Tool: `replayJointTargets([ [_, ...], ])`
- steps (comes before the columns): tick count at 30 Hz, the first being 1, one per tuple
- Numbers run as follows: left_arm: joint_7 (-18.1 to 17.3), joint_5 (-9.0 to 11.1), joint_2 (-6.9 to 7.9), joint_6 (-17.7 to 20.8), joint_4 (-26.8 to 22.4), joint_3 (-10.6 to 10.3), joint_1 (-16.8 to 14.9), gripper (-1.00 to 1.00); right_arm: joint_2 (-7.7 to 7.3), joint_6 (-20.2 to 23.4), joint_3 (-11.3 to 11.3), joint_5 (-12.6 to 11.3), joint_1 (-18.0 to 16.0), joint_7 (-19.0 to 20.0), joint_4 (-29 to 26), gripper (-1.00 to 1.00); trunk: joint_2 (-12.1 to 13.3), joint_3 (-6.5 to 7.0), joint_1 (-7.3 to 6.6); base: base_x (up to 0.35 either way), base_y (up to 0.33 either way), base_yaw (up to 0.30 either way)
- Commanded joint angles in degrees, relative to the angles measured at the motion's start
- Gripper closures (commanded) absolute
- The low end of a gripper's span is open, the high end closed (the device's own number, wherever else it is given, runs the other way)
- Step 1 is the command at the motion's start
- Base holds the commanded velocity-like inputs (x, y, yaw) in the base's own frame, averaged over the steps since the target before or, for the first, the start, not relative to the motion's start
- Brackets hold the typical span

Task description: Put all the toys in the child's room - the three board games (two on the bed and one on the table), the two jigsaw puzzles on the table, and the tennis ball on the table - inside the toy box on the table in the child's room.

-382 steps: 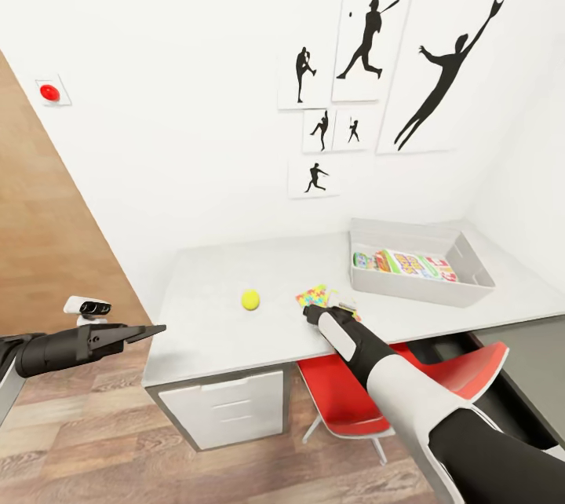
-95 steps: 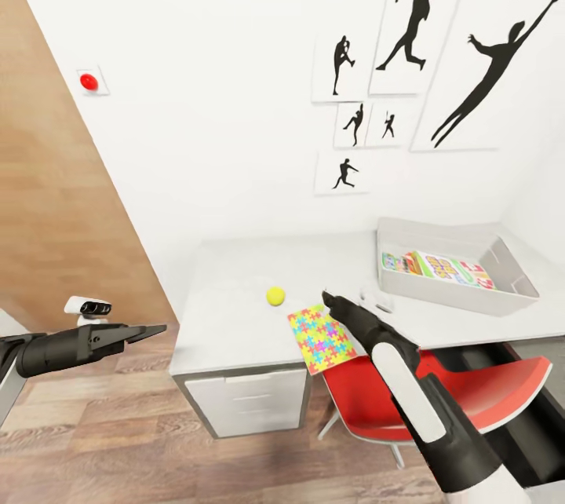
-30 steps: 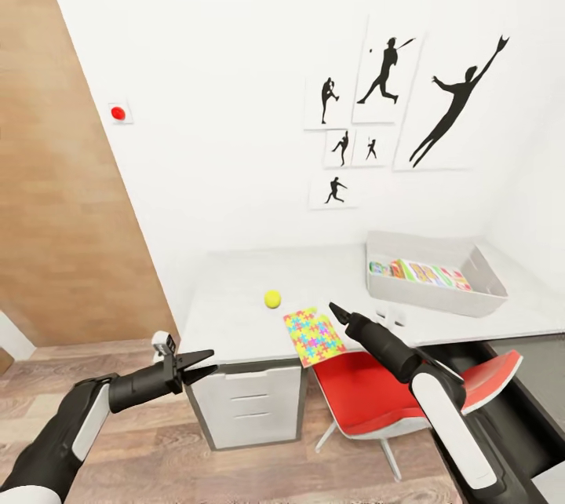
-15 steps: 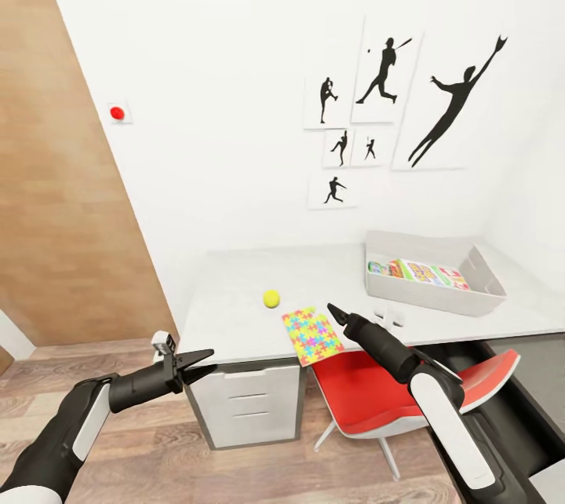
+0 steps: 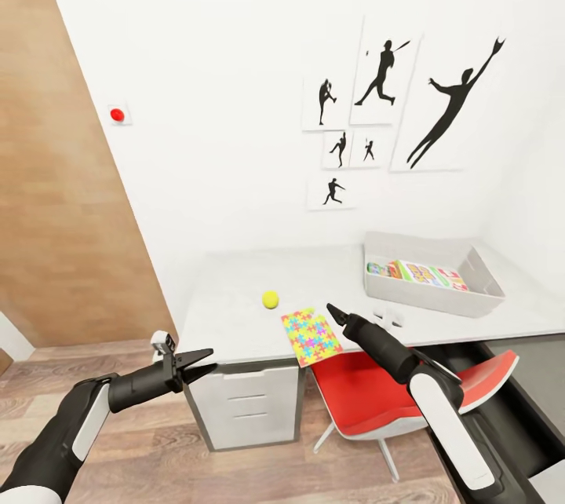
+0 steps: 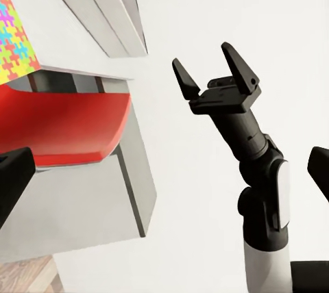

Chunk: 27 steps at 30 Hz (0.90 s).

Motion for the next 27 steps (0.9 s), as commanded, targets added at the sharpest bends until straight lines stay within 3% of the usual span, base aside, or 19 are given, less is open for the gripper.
replayJointTargets([
  [1,-0.09,0.14,0.01,0.48,-0.01,0.00,-0.04,-1.00,-0.04,0.06,0.11,-0.60,-0.06,-0.57,-0.10,-1.00,-0.12,-0.04,0.04,0.000,0.000,-0.005],
  [9,0.01,0.10,0.01,0.46,-0.01,0.06,-0.04,-1.00,-0.51,0.70,0.09,-0.63,-0.12,-0.50,-0.14,-1.00,-0.12,0.69,0.04,0.000,-0.057,-0.001],
  [11,-0.11,0.13,0.01,0.45,-0.01,0.03,-0.04,-1.00,-0.68,3.80,-0.51,-0.66,-0.14,-0.27,-0.20,-1.00,-0.12,0.87,0.04,0.000,-0.067,0.000],
  [14,-0.24,0.16,0.10,0.45,-0.01,0.07,-0.04,-1.00,-0.68,11.21,-4.13,-1.22,-0.14,1.78,-0.25,-1.00,-0.12,1.16,0.04,0.000,-0.024,0.000],
  [15,-0.26,0.17,0.14,0.46,-0.01,0.08,-0.04,-1.00,-0.54,14.48,-6.46,-2.15,-0.14,3.59,-0.26,-1.00,-0.12,1.25,0.04,0.000,-0.011,0.000],
  [17,-0.28,0.17,0.16,0.43,-0.01,0.06,-0.04,-1.00,-0.33,19.37,-9.99,-4.30,-0.14,7.43,-0.26,-1.00,-0.12,1.44,0.04,0.000,-0.006,0.000],
  [20,-0.30,0.18,0.07,0.39,-0.01,0.03,-0.04,-1.00,-0.18,28.05,-15.94,-7.73,-0.14,16.42,-0.27,-1.00,-0.12,1.73,0.04,0.000,-0.002,0.000],
  [23,-0.30,0.18,0.03,0.38,-0.01,0.02,-0.04,-1.00,-0.08,32.00,-20.63,-8.76,-0.10,23.37,-0.27,-1.00,-0.12,2.01,0.04,0.000,0.000,0.000],
  [27,-0.30,0.18,0.02,0.38,-0.01,0.02,-0.04,-1.00,0.01,33.63,-22.20,-9.12,-0.09,26.34,-0.21,-1.00,-0.12,2.39,0.04,0.000,0.000,0.000],
])
